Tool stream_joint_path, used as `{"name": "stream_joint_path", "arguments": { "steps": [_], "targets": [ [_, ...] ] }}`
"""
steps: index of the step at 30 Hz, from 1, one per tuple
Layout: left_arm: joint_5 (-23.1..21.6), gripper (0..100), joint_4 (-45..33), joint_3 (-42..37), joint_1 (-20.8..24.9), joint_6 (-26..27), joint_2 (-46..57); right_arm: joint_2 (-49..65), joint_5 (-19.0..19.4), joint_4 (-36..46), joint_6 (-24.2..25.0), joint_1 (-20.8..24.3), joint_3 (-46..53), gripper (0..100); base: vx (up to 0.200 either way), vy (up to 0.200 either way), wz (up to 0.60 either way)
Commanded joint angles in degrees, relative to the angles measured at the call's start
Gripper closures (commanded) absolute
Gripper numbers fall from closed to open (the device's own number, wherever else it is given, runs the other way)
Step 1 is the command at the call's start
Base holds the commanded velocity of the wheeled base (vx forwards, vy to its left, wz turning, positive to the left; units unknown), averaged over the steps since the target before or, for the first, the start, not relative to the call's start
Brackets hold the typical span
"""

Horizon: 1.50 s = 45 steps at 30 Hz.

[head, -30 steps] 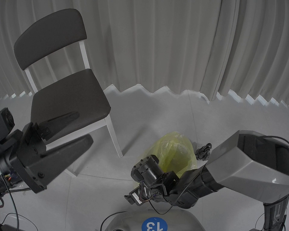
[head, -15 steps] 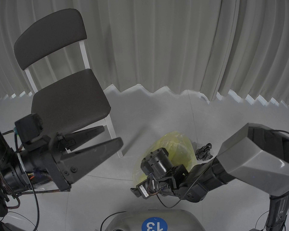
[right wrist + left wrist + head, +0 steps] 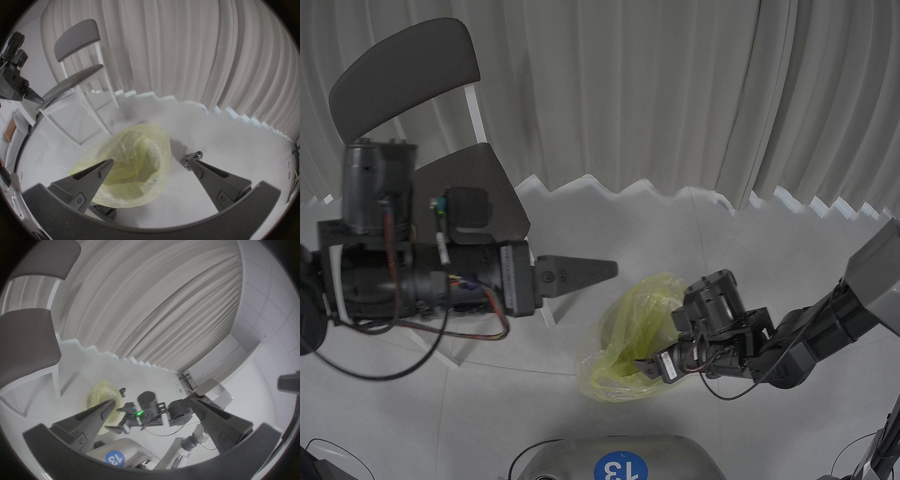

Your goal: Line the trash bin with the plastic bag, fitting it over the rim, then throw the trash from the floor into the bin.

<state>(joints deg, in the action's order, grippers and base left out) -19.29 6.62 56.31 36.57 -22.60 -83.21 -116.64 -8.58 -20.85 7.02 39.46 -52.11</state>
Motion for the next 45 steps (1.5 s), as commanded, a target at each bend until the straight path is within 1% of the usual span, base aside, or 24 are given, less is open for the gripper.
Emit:
{"name": "stream_joint_path", "arguments": {
  "steps": [1, 3, 4, 6, 10, 13, 17, 20, 23, 27, 30, 32, 36, 37, 42, 45],
  "targets": [
    [8.1, 0, -9.3, 13.5, -2.5, 9.9, -23.1, 8.0, 0.1, -11.8, -4.4, -11.8, 14.6, 0, 0.0, 0.0, 0.0],
    [10.5, 0, -9.2, 15.0, -2.2, 9.9, -26.7, 6.7, 0.5, -17.7, -5.5, -14.8, 16.4, 0, 0.0, 0.0, 0.0],
    [10.7, 0, -9.2, 15.8, -2.2, 9.9, -28.1, 5.1, 0.7, -20.6, -5.4, -15.9, 17.0, 0, 0.0, 0.0, 0.0],
    [10.4, 0, -9.2, 17.2, -2.3, 9.8, -30.0, 1.7, 0.8, -25.6, -5.3, -17.5, 17.1, 0, 0.0, 0.0, 0.0],
    [9.5, 0, -9.1, 17.3, -2.7, 10.1, -31.7, -5.7, 0.8, -30.8, -5.5, -19.0, 15.8, 0, 0.0, 0.0, 0.0],
    [7.9, 0, -9.2, 17.3, -3.4, 10.3, -32.2, -10.0, 1.3, -31.0, -5.9, -19.5, 13.2, 0, 0.0, 0.0, 0.0],
    [7.7, 0, -9.1, 18.5, -4.2, 10.4, -34.5, -14.6, 1.3, -29.2, -7.1, -20.3, 8.7, 0, 0.0, 0.0, 0.0],
    [7.7, 0, -9.4, 19.9, -4.6, 10.4, -36.7, -16.0, 1.3, -27.1, -8.6, -20.9, 6.1, 0, 0.0, 0.0, 0.0],
    [7.7, 0, -9.5, 20.2, -4.6, 10.3, -37.5, -16.2, 1.3, -25.8, -8.6, -21.3, 4.8, 0, 0.0, 0.0, 0.0],
    [7.7, 0, -9.5, 20.0, -3.3, 10.3, -38.5, -17.0, 2.3, -26.0, -8.9, -22.4, 5.1, 0, 0.0, 0.0, 0.0],
    [7.7, 0, -9.6, 19.9, -2.4, 10.2, -38.7, -17.7, 3.8, -26.3, -8.8, -24.2, 5.6, 0, 0.0, 0.0, 0.0],
    [7.7, 0, -9.7, 19.6, -2.4, 10.2, -38.4, -17.6, 3.9, -26.4, -8.8, -25.2, 6.5, 0, 0.0, 0.0, 0.0],
    [7.7, 0, -10.0, 18.2, -2.4, 10.3, -38.2, -18.1, 6.6, -29.5, -9.0, -27.2, 8.6, 0, 0.0, 0.0, 0.0],
    [7.7, 0, -10.0, 18.0, -2.5, 10.4, -38.4, -18.5, 6.7, -30.2, -9.0, -27.4, 8.7, 0, 0.0, 0.0, 0.0],
    [7.7, 0, -11.1, 17.3, -2.7, 10.5, -40.3, -20.3, 6.7, -32.4, -9.0, -27.4, 8.8, 0, 0.0, 0.0, 0.0],
    [7.8, 0, -11.4, 17.8, -3.1, 11.5, -43.0, -20.6, 6.7, -32.8, -9.0, -27.0, 8.8, 0, 0.0, 0.0, 0.0]
  ]
}}
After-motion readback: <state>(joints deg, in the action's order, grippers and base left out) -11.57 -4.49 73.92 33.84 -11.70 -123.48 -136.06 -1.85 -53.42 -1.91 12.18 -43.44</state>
